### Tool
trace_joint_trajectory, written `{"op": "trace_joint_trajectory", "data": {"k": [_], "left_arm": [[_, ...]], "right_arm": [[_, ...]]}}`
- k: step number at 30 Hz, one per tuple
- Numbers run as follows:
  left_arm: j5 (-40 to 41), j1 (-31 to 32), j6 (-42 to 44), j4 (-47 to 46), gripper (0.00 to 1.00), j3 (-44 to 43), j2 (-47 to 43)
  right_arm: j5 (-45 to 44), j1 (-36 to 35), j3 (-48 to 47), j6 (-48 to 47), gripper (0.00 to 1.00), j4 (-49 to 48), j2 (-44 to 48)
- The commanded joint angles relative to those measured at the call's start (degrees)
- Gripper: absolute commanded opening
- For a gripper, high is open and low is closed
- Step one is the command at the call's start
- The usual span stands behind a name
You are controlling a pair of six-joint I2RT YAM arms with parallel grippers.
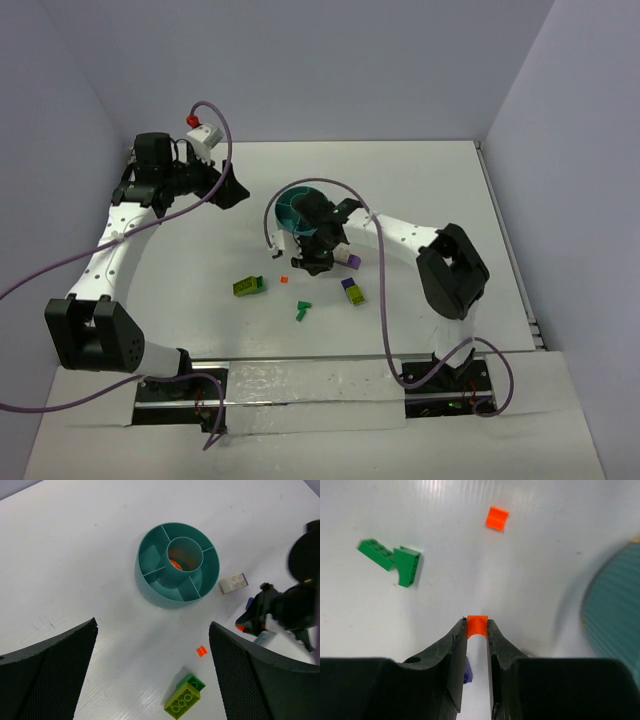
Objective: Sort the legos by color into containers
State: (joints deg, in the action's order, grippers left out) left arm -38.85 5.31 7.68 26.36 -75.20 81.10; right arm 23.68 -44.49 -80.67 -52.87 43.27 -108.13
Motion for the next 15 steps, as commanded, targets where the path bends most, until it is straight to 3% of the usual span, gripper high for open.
{"op": "trace_joint_trajectory", "data": {"k": [1, 5, 11, 15], "left_arm": [[-0.60, -0.58, -1.12, -2.65, 0.99, 0.15, -2.19], [-0.51, -0.74, -1.54, -3.08, 0.99, 0.05, -2.35], [0.24, -0.74, -1.79, -3.52, 0.99, 0.40, -1.69], [0.58, -0.83, -1.39, -3.25, 0.99, 0.40, -1.63]], "right_arm": [[4.14, 0.75, -5.85, 7.56, 0.00, -1.12, 7.30], [6.46, 4.08, -13.37, 16.20, 0.00, -2.94, 7.87], [5.46, 10.03, -31.04, 24.65, 0.00, -1.91, -0.43], [2.88, 11.16, -34.89, 26.03, 0.00, -1.70, -4.46]]}}
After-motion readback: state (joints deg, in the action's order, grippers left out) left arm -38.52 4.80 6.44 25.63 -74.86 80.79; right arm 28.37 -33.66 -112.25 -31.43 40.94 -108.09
